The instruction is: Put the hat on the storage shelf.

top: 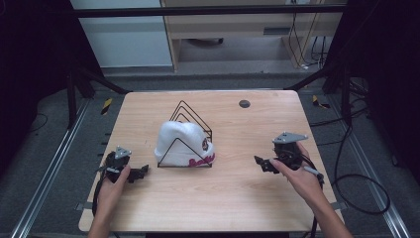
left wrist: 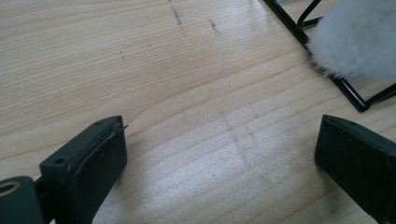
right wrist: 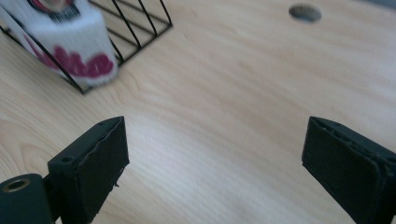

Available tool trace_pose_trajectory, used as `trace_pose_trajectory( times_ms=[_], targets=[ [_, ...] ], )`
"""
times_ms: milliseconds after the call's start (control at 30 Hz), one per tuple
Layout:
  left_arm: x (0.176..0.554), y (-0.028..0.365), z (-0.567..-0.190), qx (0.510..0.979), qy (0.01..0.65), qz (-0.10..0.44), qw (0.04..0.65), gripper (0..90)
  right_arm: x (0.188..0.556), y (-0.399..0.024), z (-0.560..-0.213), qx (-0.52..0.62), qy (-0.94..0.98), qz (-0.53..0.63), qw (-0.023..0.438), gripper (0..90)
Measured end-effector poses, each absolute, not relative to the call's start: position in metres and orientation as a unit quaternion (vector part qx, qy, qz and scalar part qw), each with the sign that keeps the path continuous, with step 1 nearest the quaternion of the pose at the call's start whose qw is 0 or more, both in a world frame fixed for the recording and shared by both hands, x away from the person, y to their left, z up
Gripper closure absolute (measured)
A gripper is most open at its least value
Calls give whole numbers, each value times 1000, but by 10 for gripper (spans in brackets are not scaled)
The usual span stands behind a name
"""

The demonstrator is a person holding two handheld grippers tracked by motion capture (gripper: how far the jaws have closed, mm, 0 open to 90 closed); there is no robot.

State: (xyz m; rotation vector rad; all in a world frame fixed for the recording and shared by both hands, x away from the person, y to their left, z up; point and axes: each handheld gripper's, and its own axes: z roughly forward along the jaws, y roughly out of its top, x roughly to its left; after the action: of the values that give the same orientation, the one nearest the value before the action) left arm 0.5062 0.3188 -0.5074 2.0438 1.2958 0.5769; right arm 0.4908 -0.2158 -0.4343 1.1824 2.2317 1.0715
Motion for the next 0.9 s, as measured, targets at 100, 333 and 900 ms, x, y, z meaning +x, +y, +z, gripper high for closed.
trace_pose_trajectory(
  times_ms=[100, 333, 900],
  targets=[
    [506, 319, -507, 778, 493, 219, 321, 14, 489, -222, -454, 439, 796, 370, 190, 79],
    [506, 319, -508, 778, 494, 220, 321, 13, 488, -235, -489, 483, 780, 353, 185, 93],
    [504, 318, -508, 774, 500, 223, 318, 9, 484, -229, -512, 516, 756, 334, 225, 88]
  ],
)
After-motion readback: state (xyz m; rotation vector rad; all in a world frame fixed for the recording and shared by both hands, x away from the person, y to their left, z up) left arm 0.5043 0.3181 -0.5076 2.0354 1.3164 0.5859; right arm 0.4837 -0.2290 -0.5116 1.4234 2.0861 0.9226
